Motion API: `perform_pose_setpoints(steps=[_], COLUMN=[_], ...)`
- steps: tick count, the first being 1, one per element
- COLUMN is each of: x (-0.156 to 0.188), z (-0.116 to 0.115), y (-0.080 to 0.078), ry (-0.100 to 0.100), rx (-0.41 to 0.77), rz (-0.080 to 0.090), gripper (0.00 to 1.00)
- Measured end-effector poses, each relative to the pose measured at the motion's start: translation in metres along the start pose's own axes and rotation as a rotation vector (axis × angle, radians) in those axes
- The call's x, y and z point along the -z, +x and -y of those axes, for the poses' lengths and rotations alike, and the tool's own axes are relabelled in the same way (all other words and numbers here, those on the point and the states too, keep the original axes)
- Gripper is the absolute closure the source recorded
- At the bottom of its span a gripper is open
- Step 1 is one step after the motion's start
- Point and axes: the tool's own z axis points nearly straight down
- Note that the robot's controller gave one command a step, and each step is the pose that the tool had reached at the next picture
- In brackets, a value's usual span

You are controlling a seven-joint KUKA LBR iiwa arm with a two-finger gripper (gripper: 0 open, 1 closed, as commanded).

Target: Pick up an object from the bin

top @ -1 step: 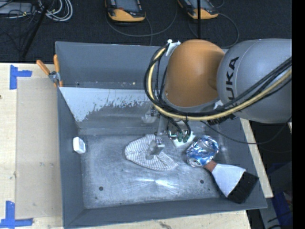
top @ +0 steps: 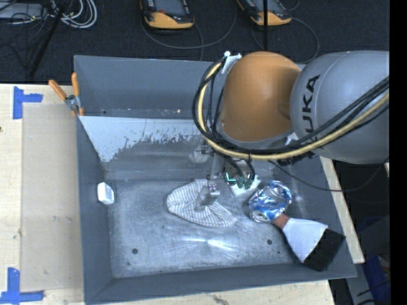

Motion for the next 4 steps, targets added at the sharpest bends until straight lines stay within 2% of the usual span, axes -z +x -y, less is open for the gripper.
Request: perform_pose_setpoints(steps=[1, 2, 3, 4], x=[0.001, -0.031, -0.044, -0.126], z=[0.0, -0.002, -0.002, 0.007], y=[0.0, 0.017, 0.021, 0.022], ry=[0.0, -0.001, -0.001, 0.0], rx=[0.0, 0.03, 0.042, 0.091], rz=[0.003, 0.01, 0.008, 0.004], gripper=[0.0, 0.0, 0.0, 1.0])
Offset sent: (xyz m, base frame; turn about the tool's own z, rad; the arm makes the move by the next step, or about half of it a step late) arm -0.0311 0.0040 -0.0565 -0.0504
